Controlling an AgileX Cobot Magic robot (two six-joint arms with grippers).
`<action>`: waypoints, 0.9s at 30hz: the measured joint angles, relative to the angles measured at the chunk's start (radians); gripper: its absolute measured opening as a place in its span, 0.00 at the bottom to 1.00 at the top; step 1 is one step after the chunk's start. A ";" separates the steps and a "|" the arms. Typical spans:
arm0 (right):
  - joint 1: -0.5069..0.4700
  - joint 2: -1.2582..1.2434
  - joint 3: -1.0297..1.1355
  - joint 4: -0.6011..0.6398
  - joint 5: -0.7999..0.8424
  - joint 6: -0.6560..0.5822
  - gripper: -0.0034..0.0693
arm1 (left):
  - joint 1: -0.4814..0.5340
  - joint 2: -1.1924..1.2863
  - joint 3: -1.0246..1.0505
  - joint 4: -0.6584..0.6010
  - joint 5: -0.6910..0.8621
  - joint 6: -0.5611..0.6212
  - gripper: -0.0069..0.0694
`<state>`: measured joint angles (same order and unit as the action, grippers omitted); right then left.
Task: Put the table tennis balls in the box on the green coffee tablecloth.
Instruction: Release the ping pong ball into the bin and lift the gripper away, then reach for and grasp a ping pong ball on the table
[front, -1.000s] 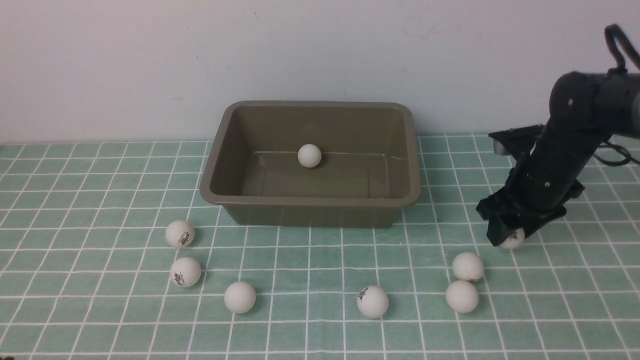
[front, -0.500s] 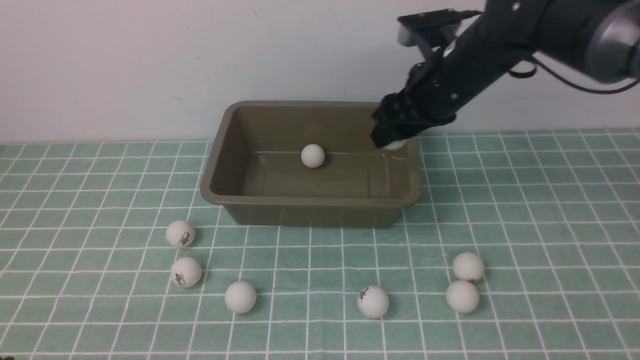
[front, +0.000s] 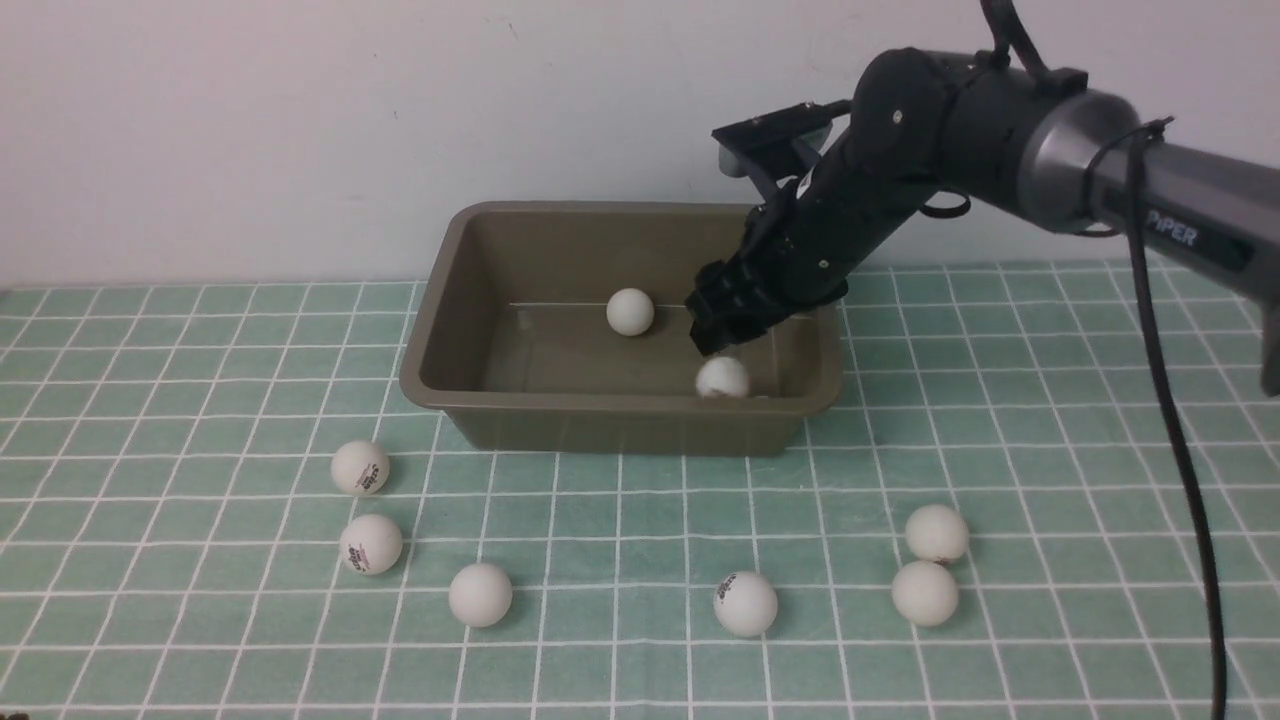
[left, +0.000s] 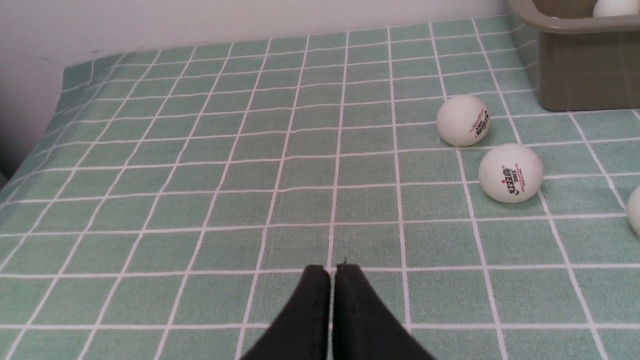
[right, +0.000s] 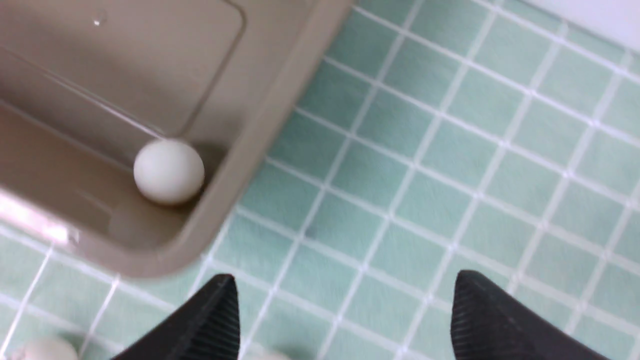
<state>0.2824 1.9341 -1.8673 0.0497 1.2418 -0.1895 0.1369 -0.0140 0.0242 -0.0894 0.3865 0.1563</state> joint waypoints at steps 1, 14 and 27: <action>-0.008 -0.010 0.014 0.006 0.000 0.000 0.75 | 0.000 0.000 0.000 0.000 0.000 0.000 0.09; -0.059 -0.256 0.463 0.041 -0.118 0.000 0.67 | 0.000 0.000 0.000 0.000 0.000 0.000 0.09; -0.059 -0.243 0.678 0.167 -0.341 0.044 0.67 | 0.000 0.000 0.000 0.000 0.000 0.000 0.09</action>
<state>0.2234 1.6916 -1.1892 0.2170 0.9010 -0.1457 0.1369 -0.0140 0.0242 -0.0894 0.3865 0.1563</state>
